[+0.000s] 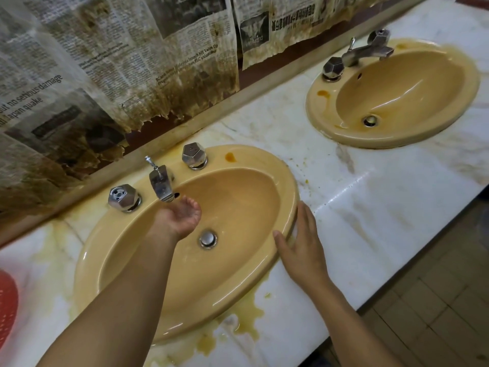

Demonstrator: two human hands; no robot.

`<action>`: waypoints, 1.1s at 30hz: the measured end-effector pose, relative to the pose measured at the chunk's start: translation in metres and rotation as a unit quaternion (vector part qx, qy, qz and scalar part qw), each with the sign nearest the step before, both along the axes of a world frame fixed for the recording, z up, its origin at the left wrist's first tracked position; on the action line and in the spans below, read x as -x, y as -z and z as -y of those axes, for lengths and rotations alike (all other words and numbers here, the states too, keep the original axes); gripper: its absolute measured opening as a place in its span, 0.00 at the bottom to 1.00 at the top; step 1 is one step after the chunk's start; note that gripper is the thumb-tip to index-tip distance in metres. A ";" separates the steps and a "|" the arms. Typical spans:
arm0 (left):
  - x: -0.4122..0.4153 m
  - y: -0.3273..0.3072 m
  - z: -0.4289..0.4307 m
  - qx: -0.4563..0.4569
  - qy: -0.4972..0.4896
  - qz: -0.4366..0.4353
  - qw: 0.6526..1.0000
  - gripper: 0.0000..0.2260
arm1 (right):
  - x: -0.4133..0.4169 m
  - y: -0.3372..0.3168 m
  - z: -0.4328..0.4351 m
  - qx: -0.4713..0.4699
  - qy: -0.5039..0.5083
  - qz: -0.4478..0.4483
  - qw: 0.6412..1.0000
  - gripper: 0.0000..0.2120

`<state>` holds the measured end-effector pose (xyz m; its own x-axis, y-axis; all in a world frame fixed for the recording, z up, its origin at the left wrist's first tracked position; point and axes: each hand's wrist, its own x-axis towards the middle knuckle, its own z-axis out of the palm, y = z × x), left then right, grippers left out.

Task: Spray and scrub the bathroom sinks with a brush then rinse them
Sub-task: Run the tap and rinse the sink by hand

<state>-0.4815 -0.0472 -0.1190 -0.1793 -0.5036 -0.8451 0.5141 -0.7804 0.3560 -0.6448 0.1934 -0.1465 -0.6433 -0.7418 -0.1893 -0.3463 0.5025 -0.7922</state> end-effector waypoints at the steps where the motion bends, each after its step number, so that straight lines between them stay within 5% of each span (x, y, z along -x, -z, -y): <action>1: 0.003 0.000 0.000 0.005 -0.008 -0.001 1.000 0.12 | 0.000 0.000 0.001 -0.001 0.001 0.000 1.000 0.40; 4: 0.024 -0.008 -0.012 0.018 0.016 -0.035 0.999 0.15 | -0.003 0.002 0.007 -0.019 -0.015 -0.037 0.999 0.38; 10: 0.070 -0.037 -0.069 0.093 0.228 -0.045 0.968 0.20 | 0.019 -0.002 0.071 -0.125 -0.058 -0.165 0.977 0.37; 15: 0.030 -0.014 -0.077 0.112 0.112 0.002 0.987 0.18 | 0.061 -0.002 0.105 -0.126 -0.109 -0.191 0.967 0.38; 22: -0.036 0.011 -0.054 0.047 -0.061 -0.057 0.995 0.17 | -0.002 0.002 0.047 -0.163 -0.110 -0.205 0.959 0.35; 33: -0.042 0.000 -0.050 0.051 -0.016 -0.051 0.997 0.15 | 0.059 -0.001 0.092 -0.093 -0.100 -0.137 0.981 0.37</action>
